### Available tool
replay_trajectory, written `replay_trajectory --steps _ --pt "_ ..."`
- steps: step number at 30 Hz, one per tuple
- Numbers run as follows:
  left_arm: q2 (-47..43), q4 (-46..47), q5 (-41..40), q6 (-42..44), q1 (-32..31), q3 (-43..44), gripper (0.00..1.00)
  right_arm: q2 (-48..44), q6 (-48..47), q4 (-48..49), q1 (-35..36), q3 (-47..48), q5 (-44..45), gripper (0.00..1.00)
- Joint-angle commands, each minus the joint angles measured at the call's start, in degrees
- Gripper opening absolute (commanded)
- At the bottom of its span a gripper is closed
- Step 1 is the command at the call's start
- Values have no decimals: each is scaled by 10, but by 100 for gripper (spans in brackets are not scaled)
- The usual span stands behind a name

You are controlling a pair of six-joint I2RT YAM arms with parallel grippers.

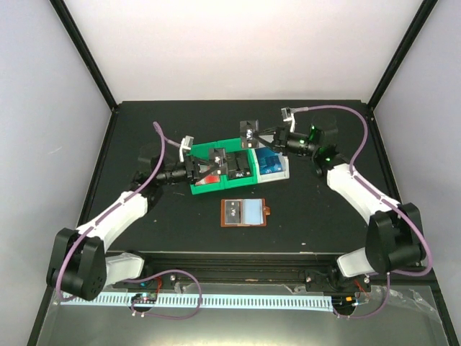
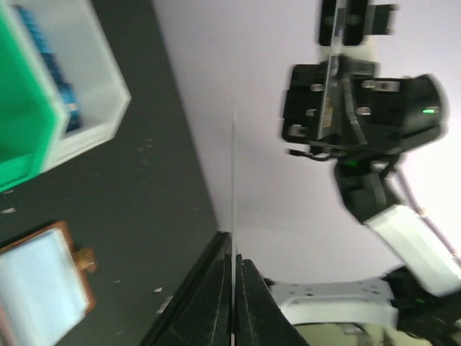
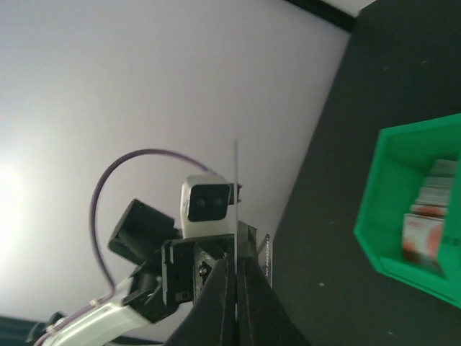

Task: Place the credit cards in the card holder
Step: Insert the credit card into the card holder.

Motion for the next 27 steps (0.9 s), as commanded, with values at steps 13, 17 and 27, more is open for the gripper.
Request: replay_trajectory --steps 13,17,27 --pt "-70 -151 -324 115 -225 -146 2 -207 -282 -453 52 -153 336 1" --pt "-38 -83 -350 94 -245 -168 2 -281 -264 -458 86 -218 375 1" --pt "53 11 -362 34 -286 -174 2 -317 -249 -443 151 -226 436 1"
